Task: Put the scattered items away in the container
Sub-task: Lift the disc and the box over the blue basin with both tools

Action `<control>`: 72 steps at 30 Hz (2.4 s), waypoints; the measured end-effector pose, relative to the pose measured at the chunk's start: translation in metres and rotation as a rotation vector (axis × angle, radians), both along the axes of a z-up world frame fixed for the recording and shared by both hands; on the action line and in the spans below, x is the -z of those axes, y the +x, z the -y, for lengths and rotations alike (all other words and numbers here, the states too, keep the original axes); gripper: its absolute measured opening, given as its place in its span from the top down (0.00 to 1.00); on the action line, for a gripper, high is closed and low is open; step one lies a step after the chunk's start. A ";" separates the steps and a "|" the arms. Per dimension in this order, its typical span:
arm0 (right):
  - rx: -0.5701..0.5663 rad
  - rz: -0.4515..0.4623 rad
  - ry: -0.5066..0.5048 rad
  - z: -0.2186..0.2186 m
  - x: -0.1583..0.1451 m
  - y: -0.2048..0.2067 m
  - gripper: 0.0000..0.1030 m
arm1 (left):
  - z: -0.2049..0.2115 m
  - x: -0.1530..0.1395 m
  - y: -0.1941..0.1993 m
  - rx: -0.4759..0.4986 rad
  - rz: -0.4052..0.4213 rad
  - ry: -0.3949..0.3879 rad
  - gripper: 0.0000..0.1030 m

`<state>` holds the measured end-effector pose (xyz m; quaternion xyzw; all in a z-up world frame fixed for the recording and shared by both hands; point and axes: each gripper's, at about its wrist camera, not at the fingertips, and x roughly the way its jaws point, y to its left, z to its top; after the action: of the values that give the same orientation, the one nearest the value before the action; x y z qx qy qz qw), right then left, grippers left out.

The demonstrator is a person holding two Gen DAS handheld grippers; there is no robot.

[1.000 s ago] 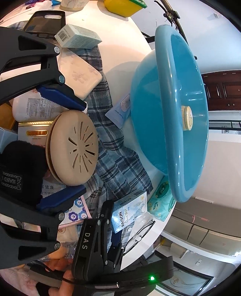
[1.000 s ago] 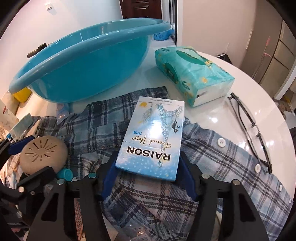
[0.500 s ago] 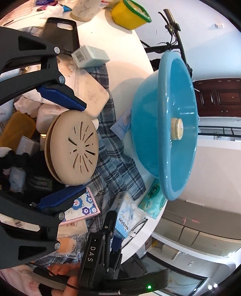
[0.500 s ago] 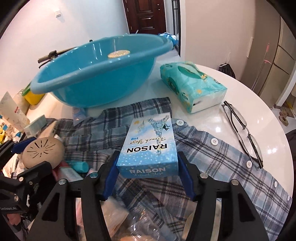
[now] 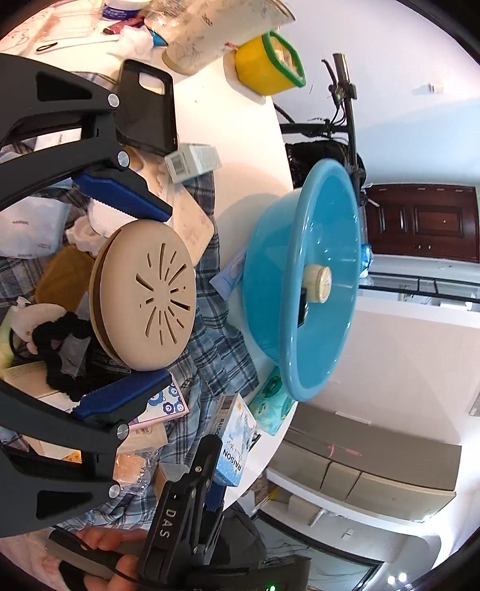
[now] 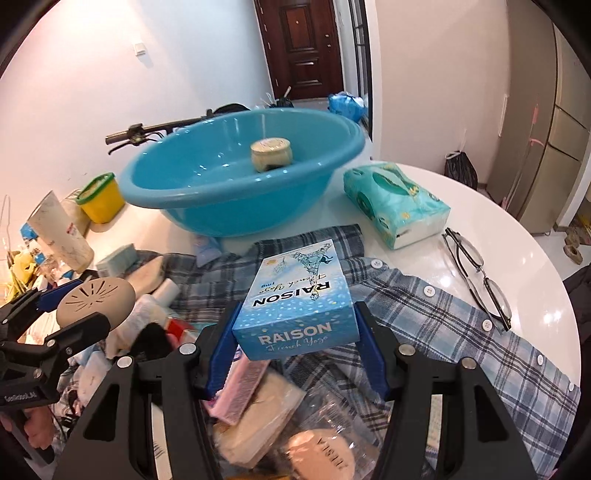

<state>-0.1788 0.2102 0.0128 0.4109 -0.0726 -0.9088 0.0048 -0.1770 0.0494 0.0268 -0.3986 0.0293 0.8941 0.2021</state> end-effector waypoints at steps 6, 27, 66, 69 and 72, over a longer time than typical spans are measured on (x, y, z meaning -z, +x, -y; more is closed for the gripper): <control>-0.030 -0.031 0.011 0.013 -0.012 0.013 0.43 | 0.007 -0.007 0.012 -0.020 -0.034 0.001 0.20; -0.015 -0.173 0.009 0.015 -0.060 0.024 0.43 | 0.009 -0.067 0.008 -0.069 -0.216 -0.005 0.20; -0.023 -0.350 0.061 0.015 -0.138 -0.022 0.43 | -0.006 -0.138 -0.036 -0.077 -0.370 0.034 0.20; -0.020 -0.338 0.053 0.011 -0.132 -0.030 0.43 | -0.007 -0.129 -0.048 -0.085 -0.349 0.032 0.20; -0.008 -0.324 0.043 0.005 -0.125 -0.041 0.43 | -0.007 -0.122 -0.060 -0.089 -0.336 0.030 0.20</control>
<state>-0.2193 0.2051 0.1378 0.2591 -0.0497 -0.9645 0.0114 -0.2366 0.0562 0.1484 -0.2416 0.0316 0.9564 0.1608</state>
